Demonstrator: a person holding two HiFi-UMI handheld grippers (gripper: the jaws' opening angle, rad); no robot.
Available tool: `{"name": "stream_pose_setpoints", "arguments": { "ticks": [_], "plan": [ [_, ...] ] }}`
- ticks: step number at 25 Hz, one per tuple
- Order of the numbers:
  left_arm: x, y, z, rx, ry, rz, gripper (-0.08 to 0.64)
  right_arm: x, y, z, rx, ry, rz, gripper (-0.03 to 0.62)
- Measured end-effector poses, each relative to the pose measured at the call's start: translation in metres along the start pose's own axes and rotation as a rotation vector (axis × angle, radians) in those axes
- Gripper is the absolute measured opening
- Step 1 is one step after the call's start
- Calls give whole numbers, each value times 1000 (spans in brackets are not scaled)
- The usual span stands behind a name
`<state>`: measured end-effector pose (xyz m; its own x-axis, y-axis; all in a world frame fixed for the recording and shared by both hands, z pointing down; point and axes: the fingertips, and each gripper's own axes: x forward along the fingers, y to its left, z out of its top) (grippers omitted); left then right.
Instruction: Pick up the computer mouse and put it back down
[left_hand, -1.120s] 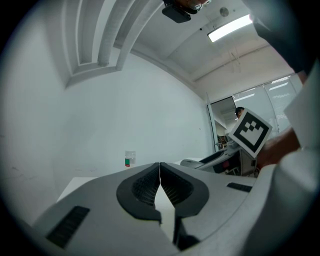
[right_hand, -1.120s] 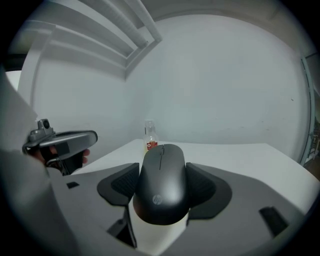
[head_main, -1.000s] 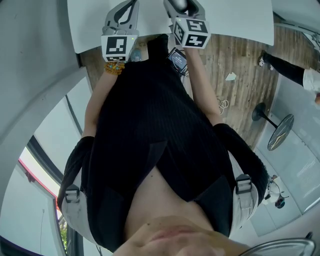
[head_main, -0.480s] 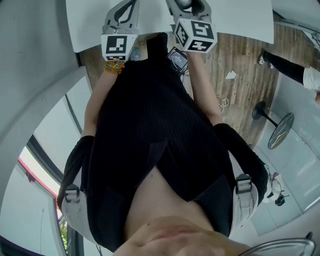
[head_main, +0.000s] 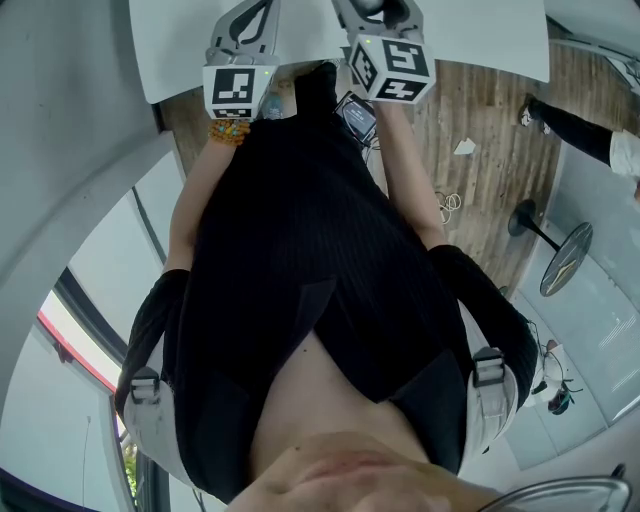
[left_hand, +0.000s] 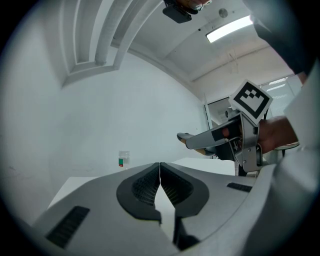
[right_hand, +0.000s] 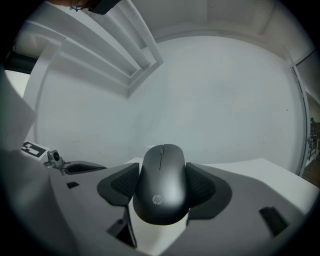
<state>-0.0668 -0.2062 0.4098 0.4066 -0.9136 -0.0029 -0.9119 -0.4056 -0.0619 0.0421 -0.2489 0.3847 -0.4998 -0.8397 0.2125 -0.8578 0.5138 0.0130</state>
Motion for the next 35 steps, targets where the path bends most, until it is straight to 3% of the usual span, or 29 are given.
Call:
{"name": "stream_pose_setpoints", "arguments": {
  "ticks": [35],
  "plan": [
    [-5, -13, 1, 5, 3, -16, 14, -10, 4, 1, -3, -11, 8, 281]
  ]
}}
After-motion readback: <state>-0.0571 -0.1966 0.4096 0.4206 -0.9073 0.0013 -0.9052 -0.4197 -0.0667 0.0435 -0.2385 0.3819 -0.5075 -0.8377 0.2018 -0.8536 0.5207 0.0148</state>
